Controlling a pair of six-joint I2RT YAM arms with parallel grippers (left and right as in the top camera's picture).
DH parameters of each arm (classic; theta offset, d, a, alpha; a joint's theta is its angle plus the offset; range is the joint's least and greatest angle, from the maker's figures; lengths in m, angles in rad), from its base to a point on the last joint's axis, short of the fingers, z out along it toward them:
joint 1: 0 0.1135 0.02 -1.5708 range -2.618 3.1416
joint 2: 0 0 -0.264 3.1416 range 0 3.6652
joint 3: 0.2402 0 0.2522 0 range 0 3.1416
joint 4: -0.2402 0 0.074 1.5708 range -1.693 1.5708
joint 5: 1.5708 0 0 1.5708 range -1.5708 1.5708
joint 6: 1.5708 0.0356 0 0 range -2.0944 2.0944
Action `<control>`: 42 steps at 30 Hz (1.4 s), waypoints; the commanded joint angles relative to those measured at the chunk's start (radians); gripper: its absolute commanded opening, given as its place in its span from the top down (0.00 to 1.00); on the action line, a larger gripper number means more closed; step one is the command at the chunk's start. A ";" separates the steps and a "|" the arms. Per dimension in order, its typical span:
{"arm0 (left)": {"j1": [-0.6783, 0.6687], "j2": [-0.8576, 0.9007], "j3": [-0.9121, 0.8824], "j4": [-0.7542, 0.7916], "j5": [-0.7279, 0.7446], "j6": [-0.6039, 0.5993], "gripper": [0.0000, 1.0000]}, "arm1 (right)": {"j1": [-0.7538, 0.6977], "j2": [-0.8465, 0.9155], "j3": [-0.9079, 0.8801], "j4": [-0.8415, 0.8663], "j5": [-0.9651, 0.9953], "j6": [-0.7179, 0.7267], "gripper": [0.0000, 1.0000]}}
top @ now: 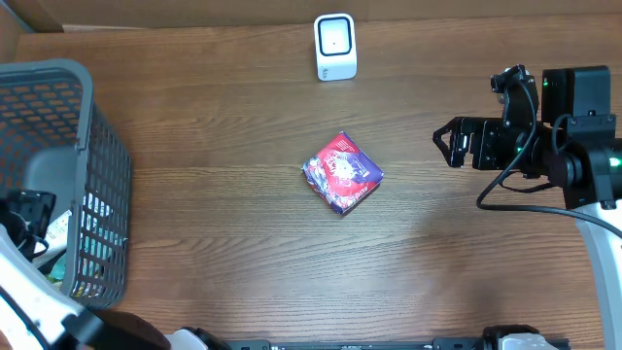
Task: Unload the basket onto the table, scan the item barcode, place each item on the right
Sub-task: 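Reach into the basket and grasp the mint-green tissue pack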
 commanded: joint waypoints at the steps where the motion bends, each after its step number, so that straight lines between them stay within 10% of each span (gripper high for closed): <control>1: 0.003 0.051 -0.066 0.024 0.011 0.001 0.03 | 0.003 -0.002 0.026 0.003 0.000 -0.011 0.00; 21: -0.001 0.097 -0.417 0.373 -0.040 -0.048 0.19 | 0.003 0.000 0.026 0.010 0.000 -0.011 0.00; 23: -0.001 0.097 -0.434 0.391 -0.040 -0.048 0.32 | 0.003 0.000 0.026 0.010 0.000 -0.011 0.00; 27: -0.001 0.097 -0.441 0.397 -0.039 -0.048 0.96 | 0.003 0.000 0.026 0.010 0.001 -0.011 0.00; 42: -0.001 0.034 -0.068 0.110 -0.031 -0.047 0.96 | 0.003 0.030 0.026 0.006 0.001 -0.011 0.00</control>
